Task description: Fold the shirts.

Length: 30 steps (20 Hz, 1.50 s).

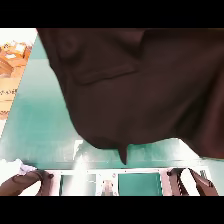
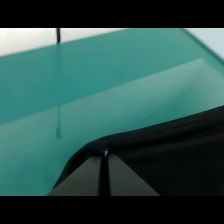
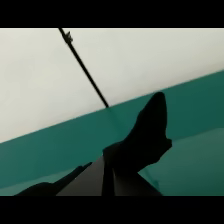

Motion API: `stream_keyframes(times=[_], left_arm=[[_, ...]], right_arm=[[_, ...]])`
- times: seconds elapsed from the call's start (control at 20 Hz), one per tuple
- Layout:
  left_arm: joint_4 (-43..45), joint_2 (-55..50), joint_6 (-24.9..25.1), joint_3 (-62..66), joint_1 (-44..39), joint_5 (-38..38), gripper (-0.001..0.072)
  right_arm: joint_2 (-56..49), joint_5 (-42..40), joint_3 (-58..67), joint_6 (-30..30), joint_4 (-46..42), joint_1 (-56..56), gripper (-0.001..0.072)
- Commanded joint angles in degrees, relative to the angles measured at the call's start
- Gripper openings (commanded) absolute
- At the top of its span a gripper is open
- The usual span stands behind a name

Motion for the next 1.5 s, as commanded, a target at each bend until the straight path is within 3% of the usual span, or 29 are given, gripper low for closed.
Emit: stream_keyframes(times=[0.0,0.2,0.4,0.45,0.5,0.55,0.6,0.65,0.75,0.8,0.9,0.95,1.2,1.35,1.4,1.45], left_arm=[[3.45,-12.22,-0.46,-1.97,0.07,4.96,0.0021],[2.60,-30.27,-1.86,-1.92,0.04,14.29,0.0021],[-4.61,-40.22,-2.43,-1.92,0.07,20.55,0.0034],[-4.98,-41.11,-2.43,-1.92,0.07,20.09,0.0384],[-4.81,-41.13,-2.69,-1.90,0.31,18.78,0.0720],[-4.79,-40.94,-3.32,-1.31,1.07,15.67,0.0667],[-4.72,-40.94,-3.30,0.22,2.27,10.51,0.0650],[-4.68,-40.94,-3.23,1.79,3.63,5.14,0.0650],[-4.55,-40.94,-3.23,4.70,6.86,-5.11,0.0649],[-4.59,-40.94,-3.28,5.66,8.50,-9.11,0.0637],[-4.59,-40.92,-2.97,6.16,10.75,-13.79,0.0170],[-4.55,-40.92,-2.82,6.12,11.47,-15.17,0.0023],[-3.69,-40.76,-2.80,5.60,12.04,-21.99,0.0020],[-3.48,-35.32,-1.09,-3.76,12.07,-21.46,0.0020],[-3.13,-31.95,0.02,-9.31,12.07,-19.63,0.0021],[-3.21,-28.17,1.16,-15.65,12.22,-17.55,0.0020]], right_arm=[[-8.48,-9.66,-15.41,-9.18,7.43,5.55,0.0017],[-27.93,-22.80,-21.97,-15.80,7.43,16.02,0.0017],[-46.45,-24.39,-14.08,-15.72,7.43,18.25,0.0020],[-48.43,-23.04,-11.91,-15.74,7.34,17.68,0.0152],[-49.00,-20.92,-10.23,-15.76,7.19,16.57,0.0421],[-48.74,-18.32,-8.83,-15.78,6.16,15.04,0.0493],[-48.30,-14.86,-7.28,-15.67,4.68,13.11,0.0479],[-47.56,-10.56,-6.12,-14.51,4.22,10.51,0.0401],[-45.70,-3.02,-5.73,-12.22,4.24,5.51,0.0083],[-44.81,0.13,-6.03,-11.82,4.22,3.50,0.0016],[-41.75,4.20,-9.55,-10.54,4.24,0.02,0.0016],[-39.30,4.76,-12.94,-10.27,4.26,-1.44,0.0016],[-22.77,4.90,-33.83,-7.85,3.91,-7.76,0.0016],[-14.99,6.51,-42.27,-1.22,-3.48,-10.56,0.0018],[-13.75,7.80,-43.98,0.79,-6.23,-10.73,0.0076],[-13.49,9.07,-45.29,2.01,-7.21,-10.71,0.0271]])
